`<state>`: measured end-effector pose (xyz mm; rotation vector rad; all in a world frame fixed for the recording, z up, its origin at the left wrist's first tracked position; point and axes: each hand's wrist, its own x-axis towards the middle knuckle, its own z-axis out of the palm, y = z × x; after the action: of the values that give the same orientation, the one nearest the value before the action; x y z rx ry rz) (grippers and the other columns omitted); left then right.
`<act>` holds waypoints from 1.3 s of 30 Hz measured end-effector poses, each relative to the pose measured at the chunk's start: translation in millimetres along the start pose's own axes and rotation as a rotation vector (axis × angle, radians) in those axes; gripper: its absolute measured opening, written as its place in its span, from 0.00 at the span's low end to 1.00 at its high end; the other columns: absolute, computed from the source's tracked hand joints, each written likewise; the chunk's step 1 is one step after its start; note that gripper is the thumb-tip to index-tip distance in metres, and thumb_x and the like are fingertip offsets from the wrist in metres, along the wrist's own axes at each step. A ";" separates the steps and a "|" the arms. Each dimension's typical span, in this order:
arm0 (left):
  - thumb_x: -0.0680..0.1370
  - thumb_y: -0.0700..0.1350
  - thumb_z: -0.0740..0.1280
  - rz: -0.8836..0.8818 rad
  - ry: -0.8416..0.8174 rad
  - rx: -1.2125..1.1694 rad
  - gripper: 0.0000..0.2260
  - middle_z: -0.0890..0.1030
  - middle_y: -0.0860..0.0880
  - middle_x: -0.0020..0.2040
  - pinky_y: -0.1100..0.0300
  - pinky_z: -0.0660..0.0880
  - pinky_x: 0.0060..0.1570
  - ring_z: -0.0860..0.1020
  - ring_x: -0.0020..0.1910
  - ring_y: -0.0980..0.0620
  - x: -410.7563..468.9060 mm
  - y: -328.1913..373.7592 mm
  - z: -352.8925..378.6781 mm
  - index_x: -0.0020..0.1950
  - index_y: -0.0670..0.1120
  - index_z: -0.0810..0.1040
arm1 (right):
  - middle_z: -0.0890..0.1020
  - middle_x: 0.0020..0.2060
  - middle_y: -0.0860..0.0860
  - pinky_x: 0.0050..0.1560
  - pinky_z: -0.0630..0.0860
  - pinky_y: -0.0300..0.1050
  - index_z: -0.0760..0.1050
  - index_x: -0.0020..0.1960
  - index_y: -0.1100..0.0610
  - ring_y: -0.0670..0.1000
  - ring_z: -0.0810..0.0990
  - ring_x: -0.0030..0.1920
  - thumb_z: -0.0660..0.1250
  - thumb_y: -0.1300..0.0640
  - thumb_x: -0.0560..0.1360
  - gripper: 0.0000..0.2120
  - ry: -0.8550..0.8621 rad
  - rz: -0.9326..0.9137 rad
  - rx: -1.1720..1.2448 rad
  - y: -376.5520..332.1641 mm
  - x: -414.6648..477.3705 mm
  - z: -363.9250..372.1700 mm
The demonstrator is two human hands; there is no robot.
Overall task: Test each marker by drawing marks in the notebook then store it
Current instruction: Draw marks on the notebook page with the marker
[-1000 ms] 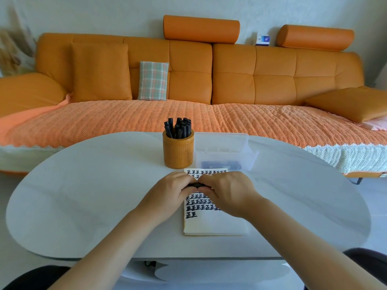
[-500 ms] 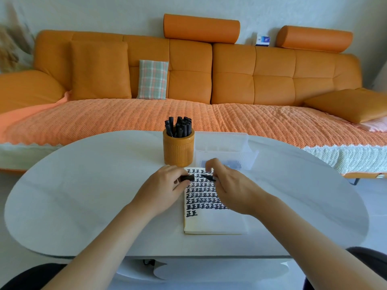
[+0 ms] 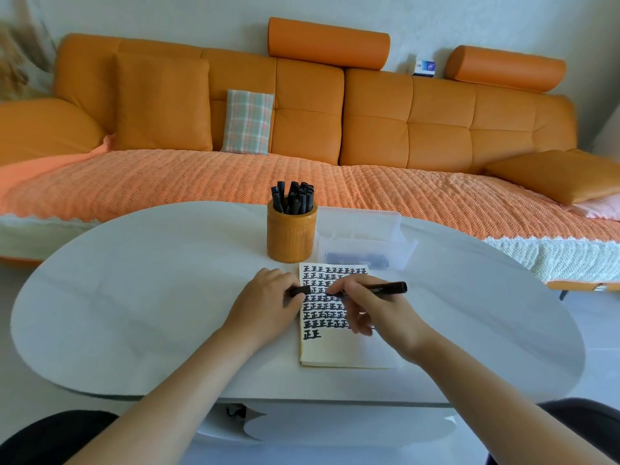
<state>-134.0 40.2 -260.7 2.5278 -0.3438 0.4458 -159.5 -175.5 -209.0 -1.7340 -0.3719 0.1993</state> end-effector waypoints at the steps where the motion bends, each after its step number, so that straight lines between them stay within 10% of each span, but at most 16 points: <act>1: 0.78 0.53 0.64 0.011 0.009 -0.002 0.07 0.76 0.56 0.46 0.58 0.73 0.46 0.70 0.49 0.54 -0.6 -0.6 0.7 0.50 0.51 0.77 | 0.76 0.33 0.54 0.29 0.65 0.44 0.82 0.51 0.53 0.56 0.75 0.31 0.60 0.61 0.81 0.11 0.010 0.024 0.010 3.0 -0.1 2.5; 10: 0.77 0.50 0.64 0.077 0.040 0.052 0.06 0.77 0.53 0.46 0.55 0.72 0.43 0.70 0.48 0.52 -0.5 -1.7 4.4 0.49 0.49 0.76 | 0.79 0.29 0.50 0.30 0.70 0.40 0.75 0.34 0.57 0.48 0.73 0.28 0.71 0.69 0.70 0.10 0.058 0.029 -0.118 21.0 -2.5 11.3; 33: 0.78 0.51 0.65 0.081 0.039 0.086 0.06 0.77 0.52 0.47 0.53 0.73 0.44 0.71 0.48 0.51 -1.1 -2.4 5.9 0.51 0.50 0.76 | 0.75 0.30 0.46 0.34 0.69 0.39 0.71 0.34 0.59 0.45 0.71 0.32 0.69 0.65 0.68 0.08 0.012 -0.057 -0.285 30.3 -3.0 12.0; 39: 0.78 0.51 0.64 0.081 0.042 0.084 0.06 0.77 0.52 0.47 0.53 0.73 0.44 0.70 0.48 0.51 -1.5 -2.5 5.3 0.51 0.50 0.76 | 0.76 0.33 0.58 0.36 0.70 0.45 0.72 0.35 0.60 0.49 0.73 0.34 0.69 0.62 0.68 0.07 0.004 -0.074 -0.240 31.8 -3.8 12.1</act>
<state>-133.3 39.6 -266.6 2.5891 -0.4208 0.5541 -162.8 -170.8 -242.8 -1.9523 -0.4715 0.1006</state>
